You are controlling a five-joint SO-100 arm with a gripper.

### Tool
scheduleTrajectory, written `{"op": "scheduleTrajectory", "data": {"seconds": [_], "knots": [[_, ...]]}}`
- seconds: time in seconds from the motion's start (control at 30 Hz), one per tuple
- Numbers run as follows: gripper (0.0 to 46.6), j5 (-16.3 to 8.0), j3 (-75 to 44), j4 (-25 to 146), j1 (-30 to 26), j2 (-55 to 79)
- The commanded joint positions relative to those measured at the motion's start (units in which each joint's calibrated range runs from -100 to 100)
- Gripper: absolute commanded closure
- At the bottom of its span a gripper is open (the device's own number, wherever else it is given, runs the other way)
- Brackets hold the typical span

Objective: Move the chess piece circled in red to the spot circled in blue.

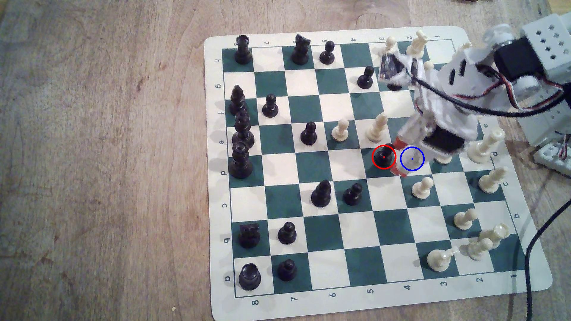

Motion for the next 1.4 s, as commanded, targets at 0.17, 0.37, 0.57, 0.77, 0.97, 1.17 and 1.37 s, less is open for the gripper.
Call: {"op": "scheduleTrajectory", "data": {"seconds": [0.17,0.37,0.57,0.77,0.97,1.17,1.37], "knots": [[31.5,1.12,-0.24,-2.14,1.58,0.68],[31.6,1.71,-0.33,-3.37,2.6,1.78],[31.9,1.76,-0.14,-5.01,2.99,1.62],[33.7,1.76,0.13,-5.33,3.07,1.45],[46.4,1.81,0.13,-5.33,2.68,1.62],[46.4,1.76,0.22,-5.33,2.6,1.36],[46.4,1.12,0.85,-5.33,2.6,-3.99]]}}
